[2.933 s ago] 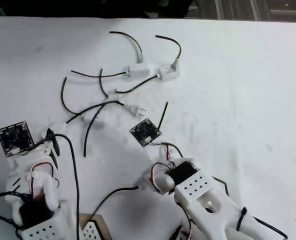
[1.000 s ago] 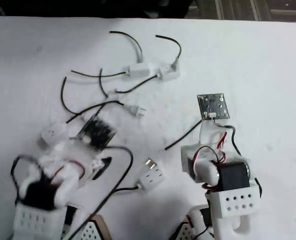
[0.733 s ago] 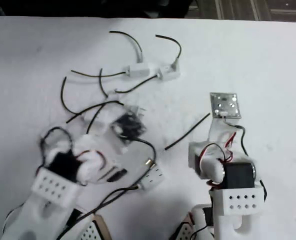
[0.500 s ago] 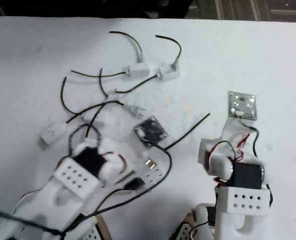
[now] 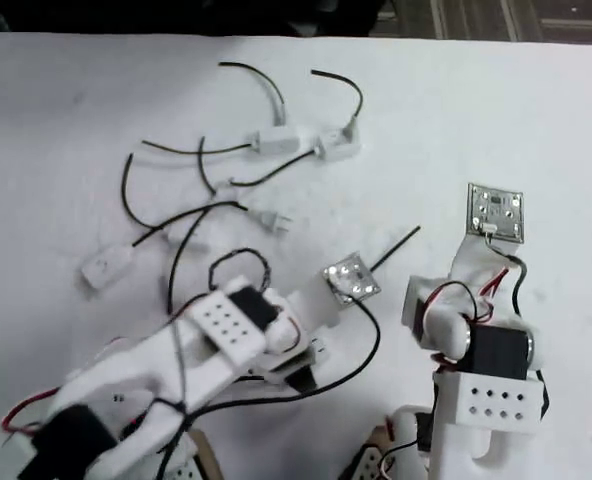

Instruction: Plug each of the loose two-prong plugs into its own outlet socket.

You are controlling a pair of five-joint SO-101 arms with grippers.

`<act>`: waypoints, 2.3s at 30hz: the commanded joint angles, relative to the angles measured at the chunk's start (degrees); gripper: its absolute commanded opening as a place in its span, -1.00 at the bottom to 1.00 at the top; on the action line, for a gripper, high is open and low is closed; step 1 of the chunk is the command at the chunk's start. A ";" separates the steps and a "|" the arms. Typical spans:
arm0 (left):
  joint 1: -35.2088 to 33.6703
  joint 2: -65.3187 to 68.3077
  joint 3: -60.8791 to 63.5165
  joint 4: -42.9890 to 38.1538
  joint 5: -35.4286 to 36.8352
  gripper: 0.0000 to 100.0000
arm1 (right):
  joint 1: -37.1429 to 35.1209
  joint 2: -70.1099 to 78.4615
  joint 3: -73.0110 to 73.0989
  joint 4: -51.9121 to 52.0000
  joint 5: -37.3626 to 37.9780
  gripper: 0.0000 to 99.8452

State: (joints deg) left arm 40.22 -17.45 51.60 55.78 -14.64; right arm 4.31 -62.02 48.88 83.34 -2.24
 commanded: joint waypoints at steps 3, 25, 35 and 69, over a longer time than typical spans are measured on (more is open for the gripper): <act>-1.45 6.46 -5.63 -1.76 0.35 -0.46 | 0.31 -0.66 -1.93 -0.57 0.09 -0.48; -0.31 2.51 -9.23 10.73 -0.26 -0.63 | 0.57 -0.66 -1.93 -0.57 0.09 -0.48; -13.93 -8.92 -9.49 14.24 -10.99 -0.63 | 0.31 -0.66 -1.85 -0.48 0.00 -0.48; -31.16 -1.54 -23.47 15.65 -8.62 -0.32 | -16.66 0.22 4.04 -2.68 -8.62 -0.48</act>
State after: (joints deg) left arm 12.70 -12.26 29.89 69.67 -23.69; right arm -8.53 -61.93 52.66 82.37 -8.75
